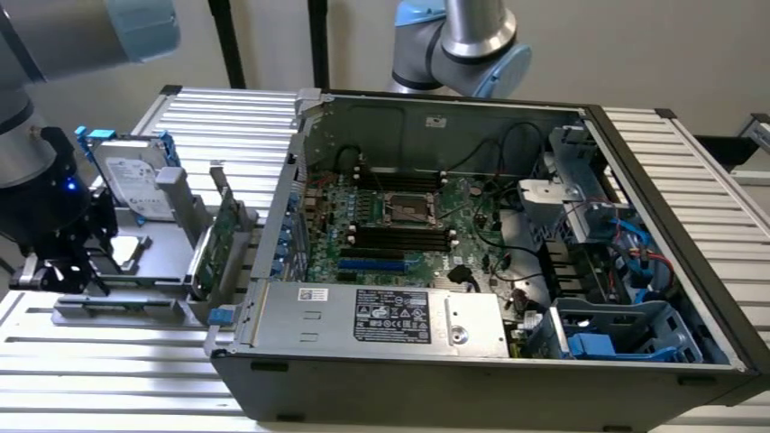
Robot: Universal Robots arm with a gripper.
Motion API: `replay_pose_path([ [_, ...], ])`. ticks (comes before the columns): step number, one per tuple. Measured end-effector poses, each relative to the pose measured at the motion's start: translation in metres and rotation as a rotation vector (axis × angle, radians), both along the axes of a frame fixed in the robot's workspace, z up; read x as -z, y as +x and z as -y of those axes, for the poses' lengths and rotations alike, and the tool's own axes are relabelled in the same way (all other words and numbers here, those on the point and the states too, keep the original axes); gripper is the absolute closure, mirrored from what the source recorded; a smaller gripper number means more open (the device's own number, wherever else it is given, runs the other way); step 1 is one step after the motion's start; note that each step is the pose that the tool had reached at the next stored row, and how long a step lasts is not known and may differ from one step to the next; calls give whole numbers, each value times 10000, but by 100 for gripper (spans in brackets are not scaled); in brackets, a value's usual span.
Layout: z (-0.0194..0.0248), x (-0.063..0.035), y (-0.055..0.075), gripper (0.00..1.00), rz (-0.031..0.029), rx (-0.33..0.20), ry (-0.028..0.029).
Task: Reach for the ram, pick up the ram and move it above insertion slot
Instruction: 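Pick up the ram and move it above insertion slot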
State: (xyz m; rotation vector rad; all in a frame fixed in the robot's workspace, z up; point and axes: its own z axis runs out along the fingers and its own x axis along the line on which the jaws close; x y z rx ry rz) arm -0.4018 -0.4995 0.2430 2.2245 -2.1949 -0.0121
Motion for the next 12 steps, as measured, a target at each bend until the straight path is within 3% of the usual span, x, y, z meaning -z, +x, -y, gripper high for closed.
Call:
replay_pose_path([
  [12,23,192,9,64,-2,-449,34],
])
